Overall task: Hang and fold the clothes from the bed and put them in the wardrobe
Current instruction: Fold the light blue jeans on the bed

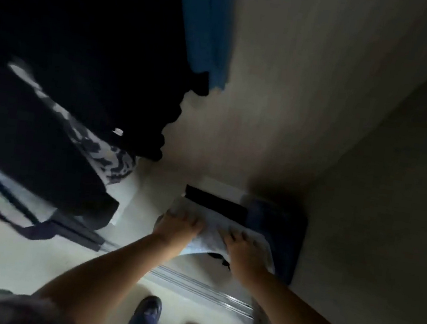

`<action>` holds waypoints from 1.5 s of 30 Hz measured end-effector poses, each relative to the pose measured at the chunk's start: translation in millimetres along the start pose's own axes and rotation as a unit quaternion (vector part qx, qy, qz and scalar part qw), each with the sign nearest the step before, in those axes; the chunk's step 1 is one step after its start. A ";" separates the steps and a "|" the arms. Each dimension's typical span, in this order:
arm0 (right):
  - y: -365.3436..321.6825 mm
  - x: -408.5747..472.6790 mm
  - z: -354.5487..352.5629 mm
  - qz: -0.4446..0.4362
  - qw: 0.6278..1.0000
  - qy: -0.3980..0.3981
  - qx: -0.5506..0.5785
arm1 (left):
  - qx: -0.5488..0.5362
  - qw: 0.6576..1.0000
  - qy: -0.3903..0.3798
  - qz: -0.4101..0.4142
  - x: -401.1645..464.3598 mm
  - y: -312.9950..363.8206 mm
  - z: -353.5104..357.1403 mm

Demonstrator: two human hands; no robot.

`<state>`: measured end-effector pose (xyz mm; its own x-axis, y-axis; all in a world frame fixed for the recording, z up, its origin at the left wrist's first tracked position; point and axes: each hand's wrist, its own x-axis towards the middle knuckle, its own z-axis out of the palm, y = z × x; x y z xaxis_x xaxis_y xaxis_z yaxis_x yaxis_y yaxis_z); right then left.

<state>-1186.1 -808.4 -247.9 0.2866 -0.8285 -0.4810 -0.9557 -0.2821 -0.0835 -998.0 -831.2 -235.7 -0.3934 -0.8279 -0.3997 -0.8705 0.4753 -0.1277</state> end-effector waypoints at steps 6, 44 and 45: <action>29.0 131.5 35.3 0.048 0.996 0.076 -0.005 | 0.074 0.983 0.164 0.024 129.4 -40.6 52.7; 28.5 19.4 -99.4 0.094 0.982 0.119 0.116 | -0.193 0.980 0.039 -0.029 61.7 -26.8 -92.4; 25.4 6.7 -110.0 0.092 0.982 0.122 0.114 | -0.184 0.982 0.039 -0.031 50.7 -25.7 -106.1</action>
<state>-1201.1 -874.3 -157.2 0.0894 -0.9542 -0.2854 -0.9750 -0.0253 -0.2210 -1026.9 -917.0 -156.3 -0.3460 -0.8785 -0.3295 -0.9355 0.2961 0.1928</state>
